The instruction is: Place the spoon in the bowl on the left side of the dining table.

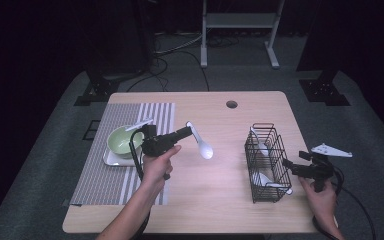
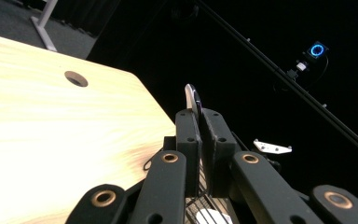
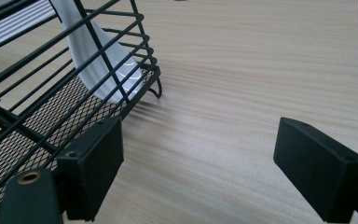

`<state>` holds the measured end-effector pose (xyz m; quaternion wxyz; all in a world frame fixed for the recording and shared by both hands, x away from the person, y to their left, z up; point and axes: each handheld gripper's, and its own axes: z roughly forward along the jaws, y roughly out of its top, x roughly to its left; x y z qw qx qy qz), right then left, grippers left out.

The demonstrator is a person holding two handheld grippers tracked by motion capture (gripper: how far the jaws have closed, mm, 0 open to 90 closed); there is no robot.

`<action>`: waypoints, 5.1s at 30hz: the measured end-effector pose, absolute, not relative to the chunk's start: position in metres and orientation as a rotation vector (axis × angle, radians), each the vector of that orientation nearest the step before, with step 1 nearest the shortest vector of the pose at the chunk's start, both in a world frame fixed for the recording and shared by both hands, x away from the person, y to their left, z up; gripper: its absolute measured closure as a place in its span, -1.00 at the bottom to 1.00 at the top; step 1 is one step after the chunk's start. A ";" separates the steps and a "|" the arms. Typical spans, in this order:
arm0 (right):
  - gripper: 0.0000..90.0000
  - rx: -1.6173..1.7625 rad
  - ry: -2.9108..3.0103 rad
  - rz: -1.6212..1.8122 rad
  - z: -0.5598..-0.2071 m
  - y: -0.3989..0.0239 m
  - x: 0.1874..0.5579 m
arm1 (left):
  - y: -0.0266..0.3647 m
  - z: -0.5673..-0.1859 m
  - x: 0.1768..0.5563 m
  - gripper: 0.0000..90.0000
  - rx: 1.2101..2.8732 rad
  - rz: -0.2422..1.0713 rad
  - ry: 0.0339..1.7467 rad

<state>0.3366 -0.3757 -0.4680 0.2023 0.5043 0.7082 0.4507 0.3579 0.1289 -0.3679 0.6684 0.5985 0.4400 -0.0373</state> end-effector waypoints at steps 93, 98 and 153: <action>-0.67 1.442 1.979 1.203 -0.470 -0.373 0.339 | 0.287 -0.387 0.373 0.92 1.103 0.116 1.239; -0.67 1.442 1.981 1.203 -0.470 -0.373 0.339 | 0.294 -0.388 0.373 0.92 1.094 0.131 1.253; -0.67 1.444 1.980 1.200 -0.470 -0.373 0.339 | 0.350 -0.407 0.369 0.92 0.994 0.206 1.382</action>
